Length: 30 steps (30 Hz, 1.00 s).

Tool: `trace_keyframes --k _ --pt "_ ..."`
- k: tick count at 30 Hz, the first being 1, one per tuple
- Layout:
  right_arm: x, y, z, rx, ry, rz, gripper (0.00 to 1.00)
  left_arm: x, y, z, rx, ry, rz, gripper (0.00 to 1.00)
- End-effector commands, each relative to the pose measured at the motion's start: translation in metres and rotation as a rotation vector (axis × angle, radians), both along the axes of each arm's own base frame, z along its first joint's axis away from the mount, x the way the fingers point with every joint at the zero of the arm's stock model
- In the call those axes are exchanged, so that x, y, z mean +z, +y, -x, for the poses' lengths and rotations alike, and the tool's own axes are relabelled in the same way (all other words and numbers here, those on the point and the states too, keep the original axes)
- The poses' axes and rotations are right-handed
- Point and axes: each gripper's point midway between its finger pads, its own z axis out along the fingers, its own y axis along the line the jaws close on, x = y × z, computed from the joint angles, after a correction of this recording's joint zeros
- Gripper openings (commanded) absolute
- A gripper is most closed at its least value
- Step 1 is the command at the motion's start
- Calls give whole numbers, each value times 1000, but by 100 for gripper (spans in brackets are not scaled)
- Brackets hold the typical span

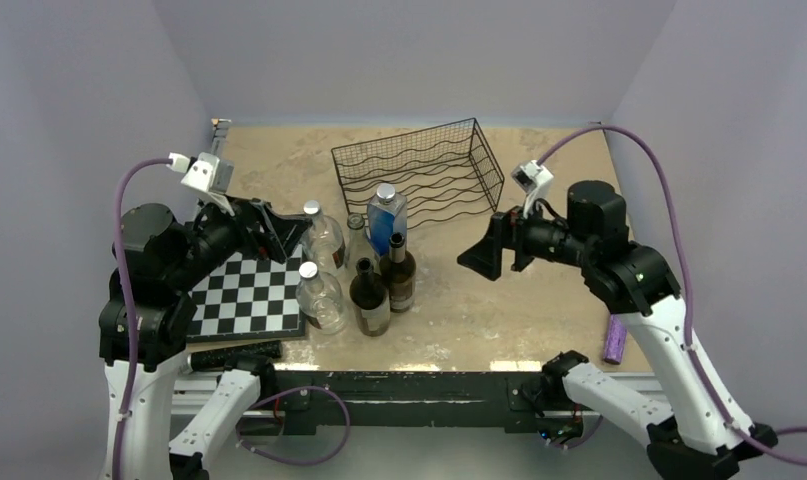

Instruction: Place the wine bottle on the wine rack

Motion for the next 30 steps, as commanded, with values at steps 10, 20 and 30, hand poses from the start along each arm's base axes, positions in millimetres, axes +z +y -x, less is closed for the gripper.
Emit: trace_keyframes --k 10,20,30 --pt "31 97 -41 -55 -269 88 83 18 -40 43 -326 -60 41 99" --pt "5 148 -52 -106 -308 239 72 12 -41 50 -337 -59 38 99" --pt "-25 145 -57 -226 -248 330 58 12 -43 54 -356 -63 37 99"
